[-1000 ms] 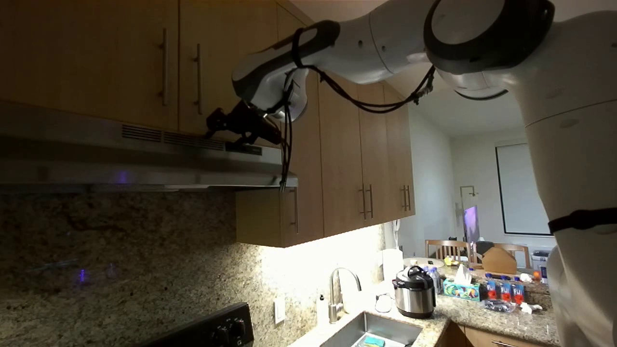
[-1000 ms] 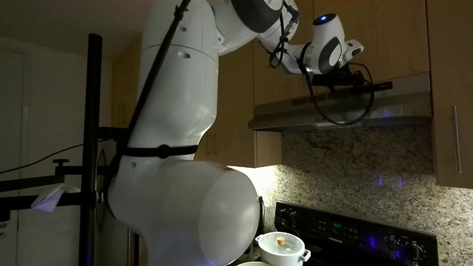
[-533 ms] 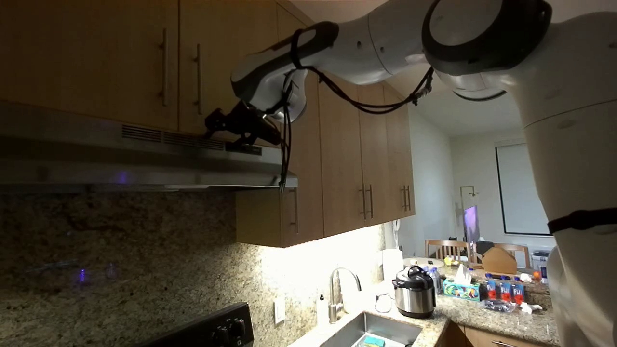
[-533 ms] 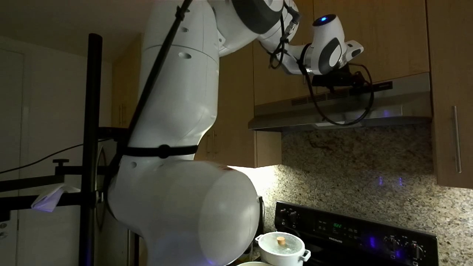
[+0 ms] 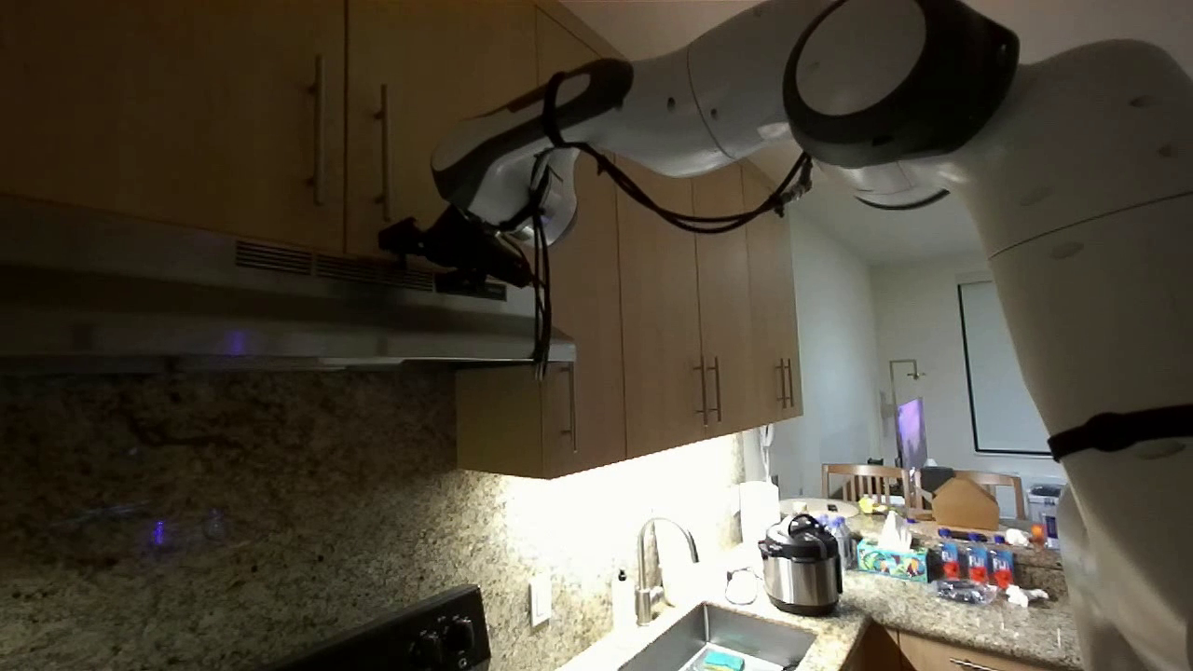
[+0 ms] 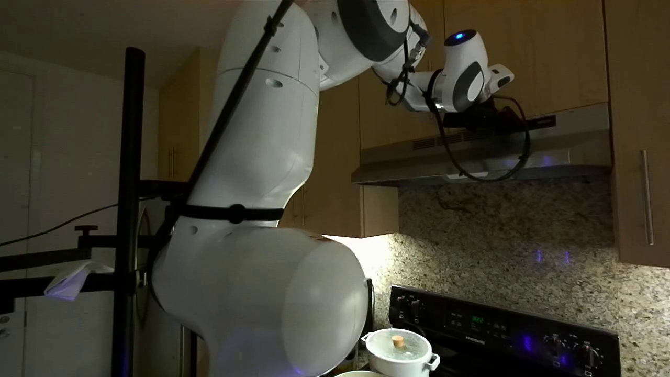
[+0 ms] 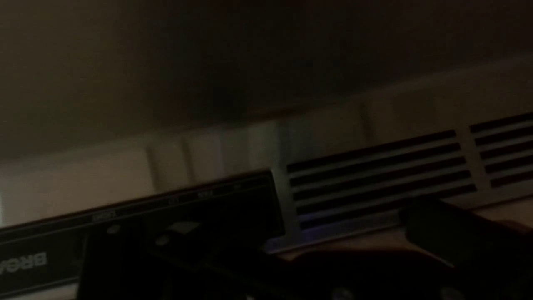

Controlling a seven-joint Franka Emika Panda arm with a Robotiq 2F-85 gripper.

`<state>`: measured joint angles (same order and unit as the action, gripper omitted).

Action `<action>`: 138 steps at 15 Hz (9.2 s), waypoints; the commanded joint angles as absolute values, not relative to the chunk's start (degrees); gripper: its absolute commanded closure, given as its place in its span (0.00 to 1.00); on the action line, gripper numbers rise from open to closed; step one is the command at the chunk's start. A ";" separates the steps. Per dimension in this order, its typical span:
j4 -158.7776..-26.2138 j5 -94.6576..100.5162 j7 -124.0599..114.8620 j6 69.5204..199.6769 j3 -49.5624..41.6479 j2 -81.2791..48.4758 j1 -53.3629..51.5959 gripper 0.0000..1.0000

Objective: Turn on the stove overhead light

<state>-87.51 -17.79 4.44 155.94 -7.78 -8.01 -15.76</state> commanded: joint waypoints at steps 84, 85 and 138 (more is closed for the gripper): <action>-92.80 -14.65 11.78 160.28 -7.25 -0.86 -16.69 0.00; -93.90 -13.69 11.92 161.11 -7.49 -0.20 -16.54 0.00; -91.29 -30.43 38.66 152.05 -25.59 -2.92 -26.52 0.00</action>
